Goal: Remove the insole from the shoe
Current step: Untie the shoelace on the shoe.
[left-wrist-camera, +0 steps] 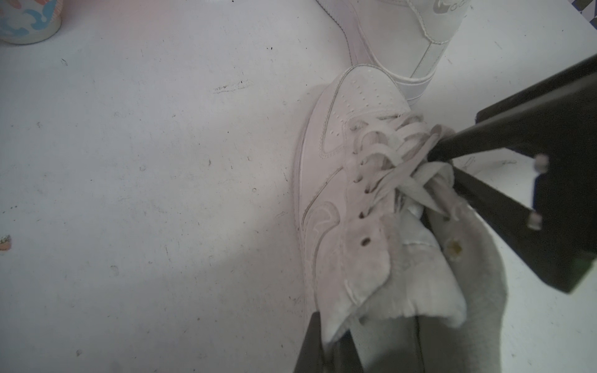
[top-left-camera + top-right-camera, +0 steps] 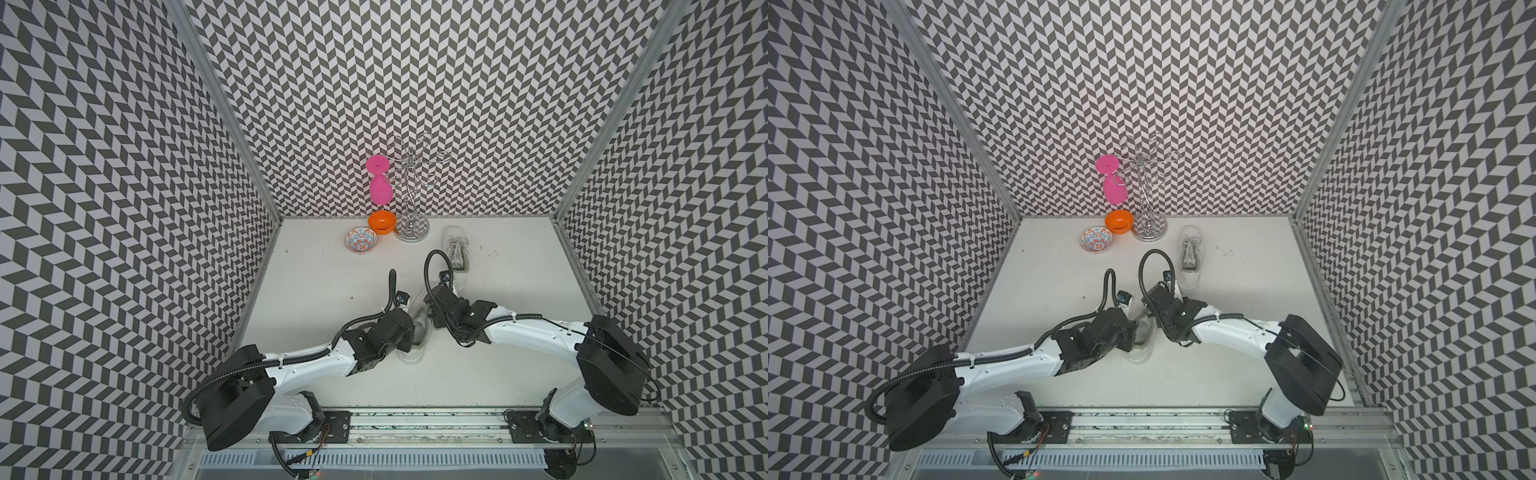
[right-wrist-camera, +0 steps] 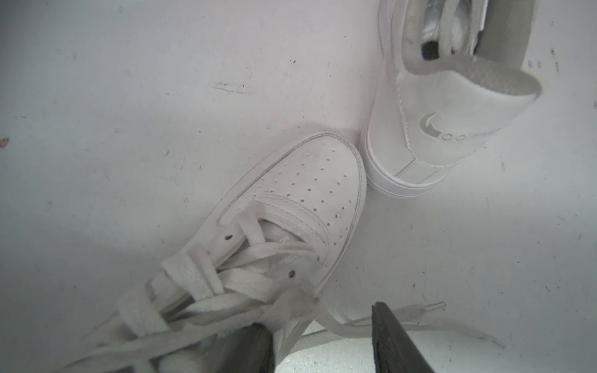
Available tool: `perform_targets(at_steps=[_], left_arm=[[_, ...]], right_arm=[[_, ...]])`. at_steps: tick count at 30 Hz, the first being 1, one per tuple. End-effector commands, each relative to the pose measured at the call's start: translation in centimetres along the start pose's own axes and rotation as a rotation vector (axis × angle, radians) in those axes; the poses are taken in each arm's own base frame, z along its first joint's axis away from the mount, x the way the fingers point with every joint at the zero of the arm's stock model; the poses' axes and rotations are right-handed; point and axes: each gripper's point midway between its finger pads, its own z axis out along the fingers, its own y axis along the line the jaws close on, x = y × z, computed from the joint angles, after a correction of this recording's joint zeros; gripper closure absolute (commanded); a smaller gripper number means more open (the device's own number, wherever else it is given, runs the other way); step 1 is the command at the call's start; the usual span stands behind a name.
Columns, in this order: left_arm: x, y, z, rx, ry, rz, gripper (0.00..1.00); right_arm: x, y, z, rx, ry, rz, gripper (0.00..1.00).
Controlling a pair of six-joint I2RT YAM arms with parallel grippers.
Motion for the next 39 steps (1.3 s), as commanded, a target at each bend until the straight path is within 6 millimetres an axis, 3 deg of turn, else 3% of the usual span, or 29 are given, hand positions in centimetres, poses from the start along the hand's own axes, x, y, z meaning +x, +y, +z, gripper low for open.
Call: perform_targets(at_steps=[1,7,12,16,26,33,39], left_arm=[[3.0,2.3,0.7,-0.084,0.075,0.011,1.00],[3.0,2.2,0.7,-0.082,0.072,0.010,1.00],[3.0,2.1,0.7,-0.076,0.073,0.010,1.00],[2.9,2.0,0.7,-0.072,0.071,0.010,1.00],[2.8,1.8,0.8,-0.066,0.073,0.014,1.00],[2.6,1.4,0.7,-0.051,0.071,0.018,1.00],[2.8,1.2,0.7,-0.042,0.074,0.021,1.00]], right_arm=[[-0.6,-2.8,-0.3,0.122,-0.050,0.040,0.52],[-2.1,-4.6,-1.8,0.130,-0.110,0.119,0.48],[-4.0,-2.2,-3.4,-0.048,-0.166,0.131,0.40],[-4.3,-1.0,-3.4,-0.093,-0.150,0.109,0.35],[-1.4,0.0,-1.0,-0.107,-0.073,0.029,0.24],[-2.4,0.6,0.0,-0.081,-0.099,0.023,0.17],[-3.5,-0.1,0.9,-0.013,-0.131,0.036,0.16]])
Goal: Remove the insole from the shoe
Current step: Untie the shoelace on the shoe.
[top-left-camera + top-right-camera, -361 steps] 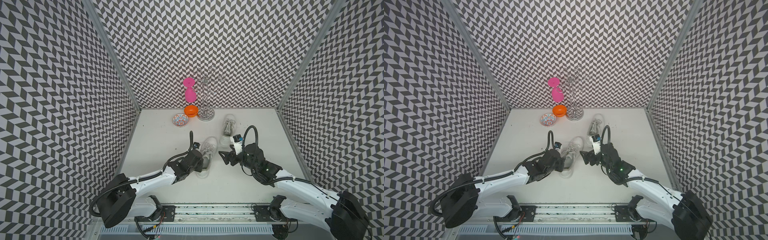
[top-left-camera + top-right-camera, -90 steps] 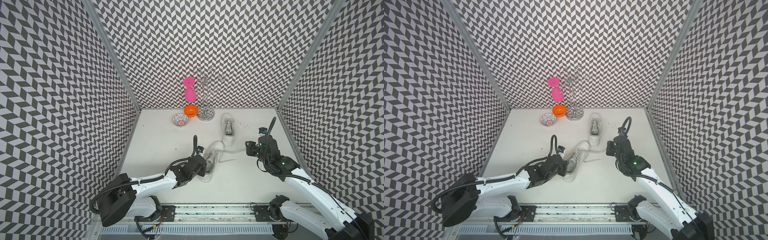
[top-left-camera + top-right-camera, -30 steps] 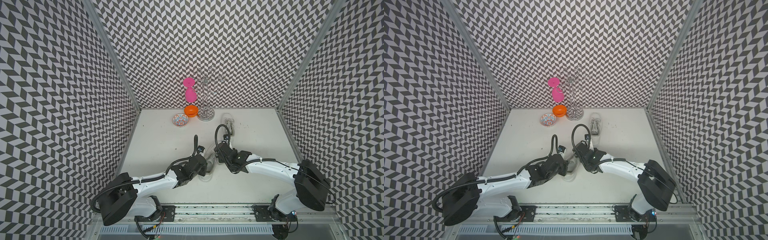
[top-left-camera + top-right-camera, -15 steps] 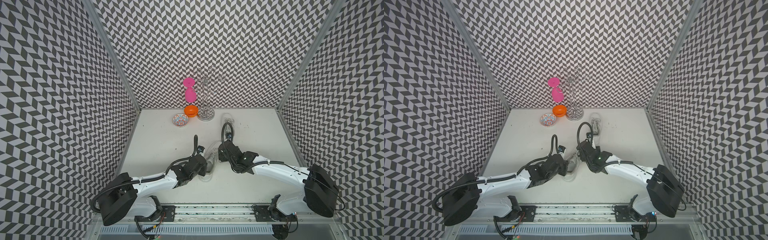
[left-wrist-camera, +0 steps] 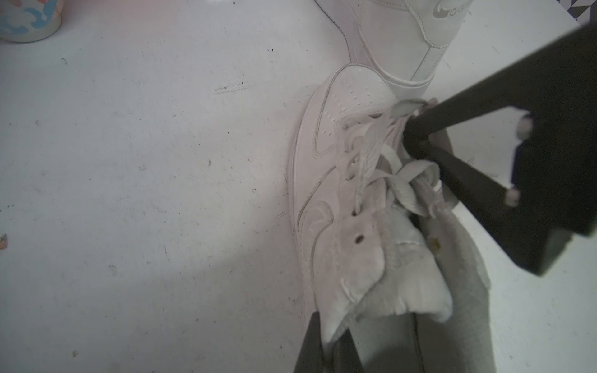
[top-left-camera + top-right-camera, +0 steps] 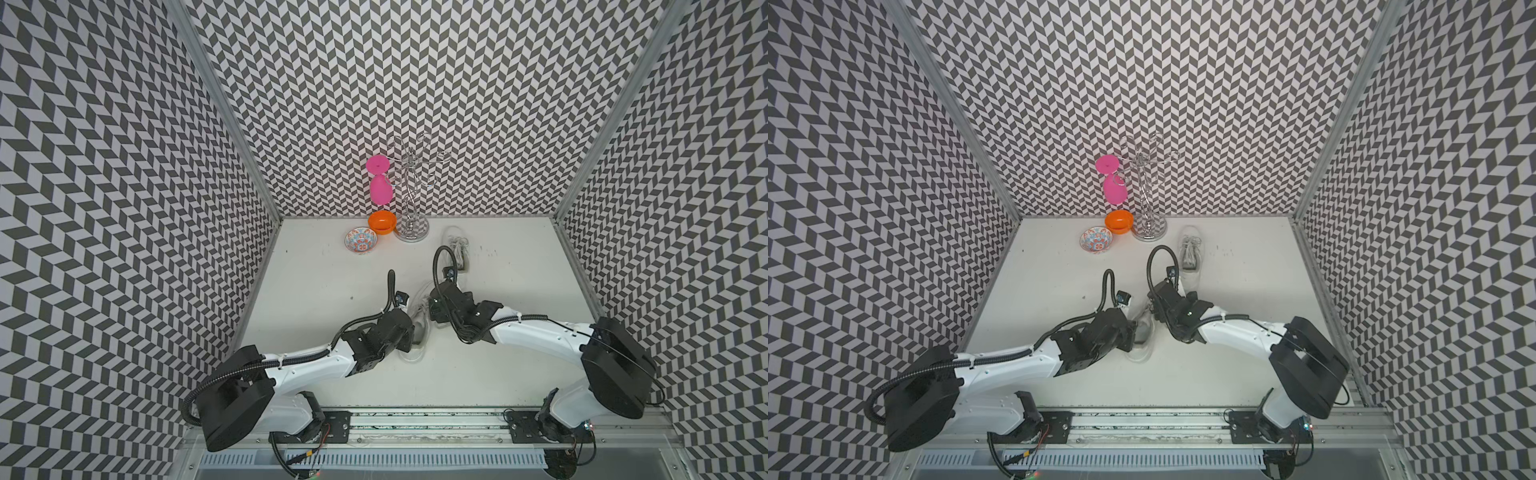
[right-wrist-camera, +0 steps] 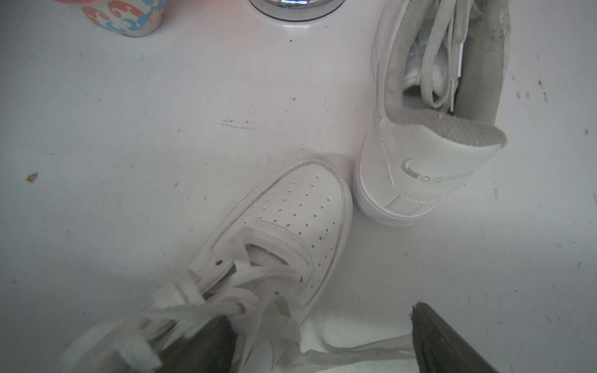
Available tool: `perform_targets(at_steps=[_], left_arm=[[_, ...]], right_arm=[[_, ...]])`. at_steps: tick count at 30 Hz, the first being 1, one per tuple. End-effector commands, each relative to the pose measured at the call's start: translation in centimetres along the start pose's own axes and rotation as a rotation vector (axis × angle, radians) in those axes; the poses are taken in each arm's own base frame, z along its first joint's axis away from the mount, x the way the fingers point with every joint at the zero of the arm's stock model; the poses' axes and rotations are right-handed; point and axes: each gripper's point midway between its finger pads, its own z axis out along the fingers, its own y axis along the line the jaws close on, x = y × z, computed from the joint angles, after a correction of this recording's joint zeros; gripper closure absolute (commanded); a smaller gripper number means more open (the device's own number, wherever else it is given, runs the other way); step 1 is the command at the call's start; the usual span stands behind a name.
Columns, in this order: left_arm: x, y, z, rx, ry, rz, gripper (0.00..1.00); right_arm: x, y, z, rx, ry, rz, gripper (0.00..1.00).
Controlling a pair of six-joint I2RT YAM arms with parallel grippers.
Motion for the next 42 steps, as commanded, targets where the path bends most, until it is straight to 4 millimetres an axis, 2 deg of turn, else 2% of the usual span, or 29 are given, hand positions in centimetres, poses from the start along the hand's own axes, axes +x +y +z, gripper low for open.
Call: perform_targets(at_steps=[1,8,14,16,19,21,24,27,30,38,42], left_arm=[[2.8,1.3,0.6,-0.050,0.081,0.026,1.00],[3.2,1.3,0.6,-0.049,0.086,0.033,1.00],[3.2,1.3,0.6,-0.047,0.081,0.030,1.00],[3.3,1.3,0.5,-0.045,0.081,0.030,1.00],[3.3,1.4,0.5,-0.048,0.081,0.033,1.00],[3.3,1.5,0.5,-0.053,0.083,0.033,1.00],[3.3,1.6,0.3,-0.055,0.078,0.032,1.00],[3.3,1.7,0.2,-0.059,0.074,0.027,1.00],[3.3,1.7,0.3,-0.060,0.074,0.027,1.00],[3.1,1.5,0.5,-0.061,0.078,0.031,1.00],[3.2,1.6,0.4,-0.063,0.077,0.027,1.00]], right_arm=[[-1.9,-0.1,0.6,0.037,-0.065,0.022,0.17],[-4.7,-1.0,-0.5,0.036,-0.139,0.083,0.25],[-5.7,-1.4,-0.3,0.079,-0.177,0.065,0.19],[-6.6,-0.9,-0.7,0.055,-0.184,0.080,0.18],[-8.0,1.0,-2.4,-0.065,-0.176,0.101,0.16],[-8.2,1.8,-3.5,-0.138,-0.161,0.103,0.15],[-6.4,1.6,-3.8,-0.165,-0.122,0.093,0.15],[-3.8,0.3,-3.0,-0.128,-0.075,0.084,0.14],[-2.1,-0.4,-2.4,-0.100,-0.031,0.067,0.14],[-2.2,0.8,-3.0,-0.166,-0.028,0.061,0.15],[-1.5,0.5,-2.2,-0.130,-0.003,0.052,0.15]])
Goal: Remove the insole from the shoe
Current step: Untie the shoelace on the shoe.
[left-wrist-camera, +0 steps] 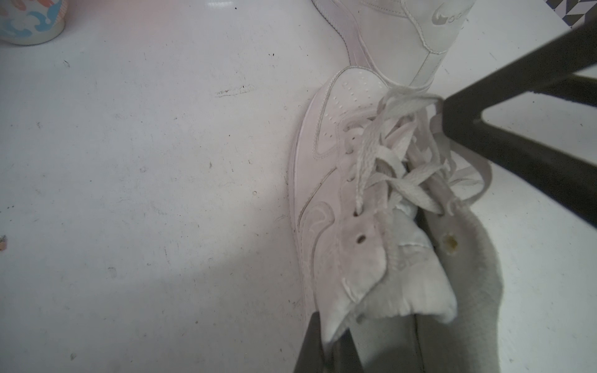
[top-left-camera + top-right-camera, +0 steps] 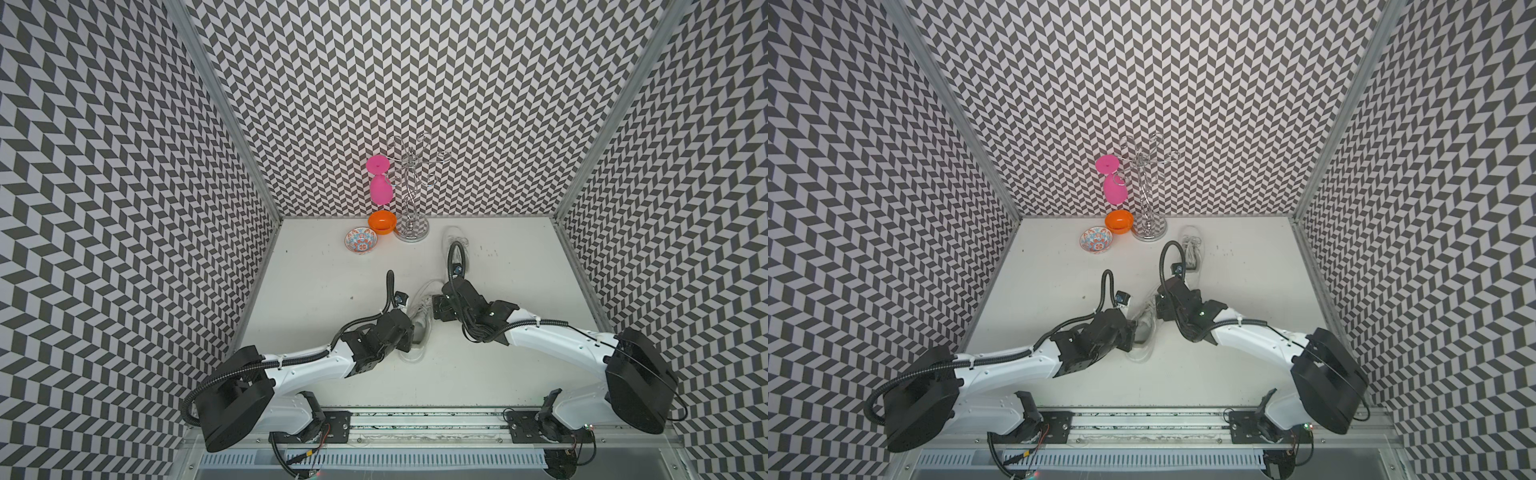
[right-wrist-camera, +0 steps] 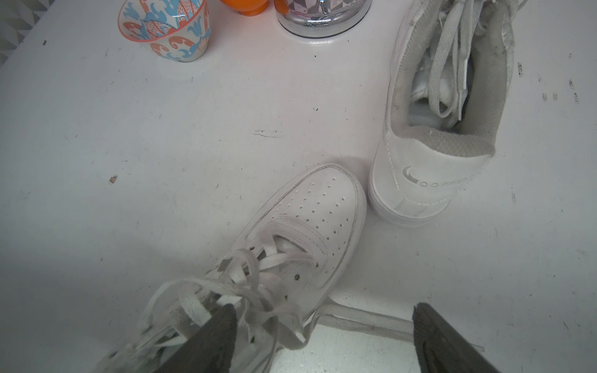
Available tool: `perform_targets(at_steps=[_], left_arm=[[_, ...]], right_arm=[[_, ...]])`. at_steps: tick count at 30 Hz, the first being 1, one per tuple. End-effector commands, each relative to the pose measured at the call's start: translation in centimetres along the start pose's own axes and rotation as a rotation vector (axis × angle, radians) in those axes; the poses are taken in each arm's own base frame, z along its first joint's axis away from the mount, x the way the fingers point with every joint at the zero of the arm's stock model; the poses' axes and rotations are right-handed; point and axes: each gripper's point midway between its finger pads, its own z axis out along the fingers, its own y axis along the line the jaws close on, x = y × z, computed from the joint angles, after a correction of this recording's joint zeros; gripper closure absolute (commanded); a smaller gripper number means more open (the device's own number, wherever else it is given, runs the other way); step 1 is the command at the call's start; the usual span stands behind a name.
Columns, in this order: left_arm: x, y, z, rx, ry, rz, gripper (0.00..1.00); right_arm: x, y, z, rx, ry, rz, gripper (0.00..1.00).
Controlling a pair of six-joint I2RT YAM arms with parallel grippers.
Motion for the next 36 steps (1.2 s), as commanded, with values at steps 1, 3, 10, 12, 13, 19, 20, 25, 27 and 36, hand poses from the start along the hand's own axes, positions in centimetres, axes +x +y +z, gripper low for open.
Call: perform_targets(at_steps=[1,3,10,12,13,19,20,25,27,36], left_arm=[[3.1,1.7,0.3,-0.067,0.089,0.032,1.00],[3.2,1.8,0.3,-0.069,0.092,0.033,1.00],[3.3,1.8,0.3,-0.075,0.090,0.036,1.00],[3.1,1.8,0.4,-0.077,0.088,0.037,1.00],[3.0,1.8,0.4,-0.078,0.089,0.038,1.00],[2.6,2.0,0.3,-0.114,0.078,0.038,1.00],[2.3,2.0,0.1,-0.125,0.066,0.044,1.00],[0.3,1.4,-1.1,-0.129,-0.015,0.036,1.00],[-0.5,1.2,-1.7,-0.117,-0.045,0.022,1.00],[-0.1,-1.3,-1.8,0.022,-0.032,0.055,1.00]], right_arm=[[-0.3,0.3,0.4,0.015,0.001,0.010,0.16],[0.4,-0.2,0.6,0.039,0.026,0.012,0.18],[2.2,-0.2,0.1,0.019,0.071,0.012,0.27],[2.6,0.1,0.2,0.012,0.080,0.007,0.27],[2.9,0.2,0.3,0.004,0.090,0.005,0.27],[4.6,0.6,0.9,-0.003,0.147,-0.002,0.27],[5.0,0.2,1.2,0.017,0.152,-0.003,0.26],[5.6,-2.1,2.4,0.143,0.131,0.001,0.26],[5.1,-3.0,2.3,0.186,0.101,0.013,0.26],[-2.1,-1.7,-0.4,0.080,-0.195,0.114,0.26]])
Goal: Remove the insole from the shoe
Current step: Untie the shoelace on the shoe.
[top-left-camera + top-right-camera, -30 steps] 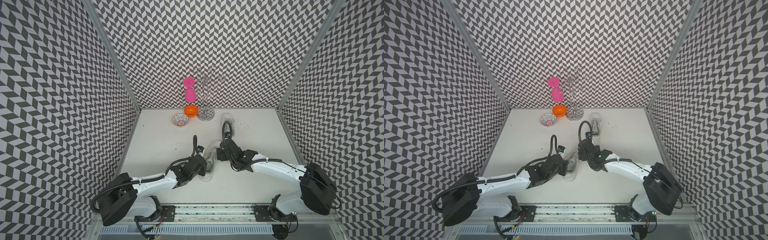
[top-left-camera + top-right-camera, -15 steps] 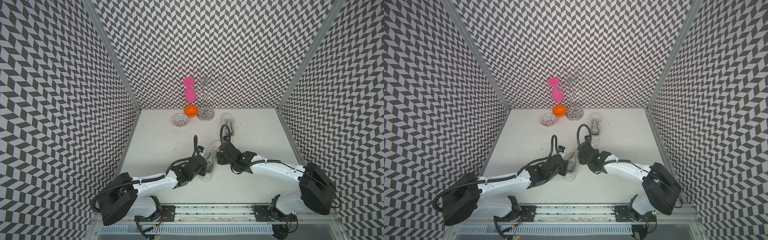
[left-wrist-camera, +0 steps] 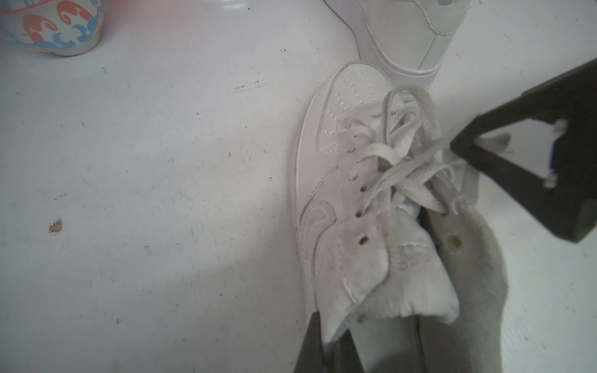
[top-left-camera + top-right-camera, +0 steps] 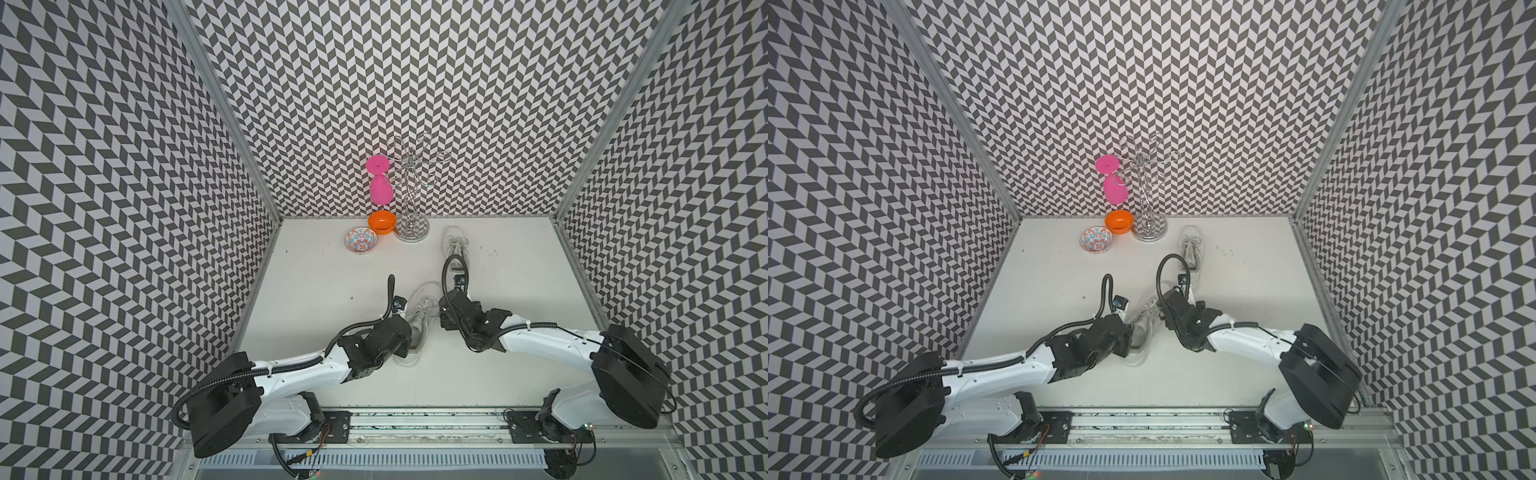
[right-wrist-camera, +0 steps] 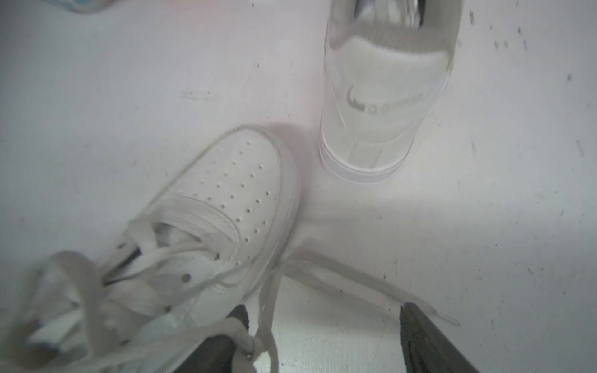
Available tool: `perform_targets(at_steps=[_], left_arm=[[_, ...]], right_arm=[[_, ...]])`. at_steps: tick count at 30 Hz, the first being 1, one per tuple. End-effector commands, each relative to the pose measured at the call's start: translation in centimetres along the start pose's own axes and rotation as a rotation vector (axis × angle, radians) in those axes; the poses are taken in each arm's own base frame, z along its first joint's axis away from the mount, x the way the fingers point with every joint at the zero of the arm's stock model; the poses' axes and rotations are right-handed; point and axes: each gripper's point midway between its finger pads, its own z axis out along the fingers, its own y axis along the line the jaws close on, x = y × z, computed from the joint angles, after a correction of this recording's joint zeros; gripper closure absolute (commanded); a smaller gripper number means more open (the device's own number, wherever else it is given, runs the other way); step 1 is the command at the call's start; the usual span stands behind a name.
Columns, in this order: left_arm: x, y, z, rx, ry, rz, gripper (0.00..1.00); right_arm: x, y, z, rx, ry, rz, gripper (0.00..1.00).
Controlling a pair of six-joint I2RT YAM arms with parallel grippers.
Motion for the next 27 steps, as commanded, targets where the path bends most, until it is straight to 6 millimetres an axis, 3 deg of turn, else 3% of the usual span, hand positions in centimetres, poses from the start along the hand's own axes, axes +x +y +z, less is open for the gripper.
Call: perform_targets(at_steps=[1,9,19,27], left_arm=[[-0.7,-1.8,-0.3,0.069,-0.030,0.012,1.00],[-0.3,-2.7,-1.5,0.081,-0.040,0.027,1.00],[1.1,-2.0,-1.2,0.054,0.001,0.045,1.00],[1.4,-1.6,-1.6,0.054,-0.005,0.039,1.00]], right_arm=[[-5.0,1.0,-1.2,-0.046,-0.192,0.089,0.25],[-6.4,-4.2,0.9,0.118,-0.211,0.163,0.15],[-9.8,-8.5,0.1,0.271,-0.272,0.171,0.05],[-13.2,-12.1,0.3,0.271,-0.265,0.232,0.03]])
